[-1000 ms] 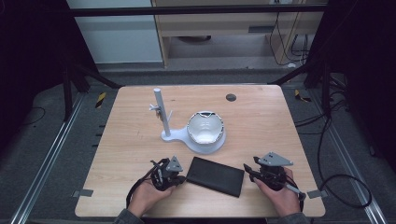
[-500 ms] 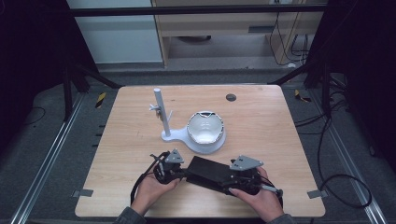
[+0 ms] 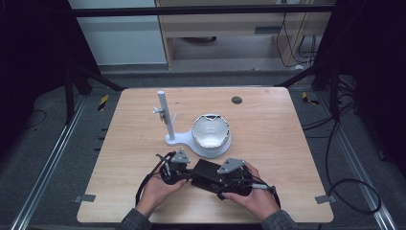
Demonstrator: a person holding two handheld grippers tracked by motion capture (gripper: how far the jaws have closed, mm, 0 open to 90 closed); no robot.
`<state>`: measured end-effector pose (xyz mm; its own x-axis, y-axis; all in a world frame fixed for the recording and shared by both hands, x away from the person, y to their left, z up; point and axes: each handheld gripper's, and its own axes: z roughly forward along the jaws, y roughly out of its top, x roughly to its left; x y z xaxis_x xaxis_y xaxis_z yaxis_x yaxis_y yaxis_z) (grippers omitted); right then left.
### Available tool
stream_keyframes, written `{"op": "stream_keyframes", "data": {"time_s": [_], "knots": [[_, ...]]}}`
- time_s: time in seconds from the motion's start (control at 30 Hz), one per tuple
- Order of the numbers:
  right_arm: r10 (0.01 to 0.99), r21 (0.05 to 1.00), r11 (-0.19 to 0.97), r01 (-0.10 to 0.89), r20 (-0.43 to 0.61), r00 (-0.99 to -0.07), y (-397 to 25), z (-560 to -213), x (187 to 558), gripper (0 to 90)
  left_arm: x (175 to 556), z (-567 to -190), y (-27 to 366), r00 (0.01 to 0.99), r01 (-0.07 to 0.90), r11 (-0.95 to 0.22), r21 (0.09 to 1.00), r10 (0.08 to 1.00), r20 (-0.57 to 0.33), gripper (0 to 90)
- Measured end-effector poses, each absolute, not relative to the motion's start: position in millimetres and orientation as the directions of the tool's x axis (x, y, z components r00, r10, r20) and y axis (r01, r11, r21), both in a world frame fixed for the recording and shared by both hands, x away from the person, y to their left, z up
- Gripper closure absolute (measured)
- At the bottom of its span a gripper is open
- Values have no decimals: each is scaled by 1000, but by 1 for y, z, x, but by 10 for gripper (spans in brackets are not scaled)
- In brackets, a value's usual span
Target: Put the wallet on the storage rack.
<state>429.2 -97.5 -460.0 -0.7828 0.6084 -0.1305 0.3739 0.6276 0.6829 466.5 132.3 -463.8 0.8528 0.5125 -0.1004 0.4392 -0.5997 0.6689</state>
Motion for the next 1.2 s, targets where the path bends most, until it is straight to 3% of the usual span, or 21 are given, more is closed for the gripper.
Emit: {"op": "stream_keyframes", "data": {"time_s": [0.77, 1.2], "knots": [[594, 613, 681, 400, -143, -792, -93, -473, 438, 171, 468, -456, 133, 853, 434, -594, 677, 514, -96, 838], [600, 596, 698, 397, -184, -778, -89, -473, 440, 233, 469, -452, 131, 852, 433, -589, 682, 515, -95, 838]]}}
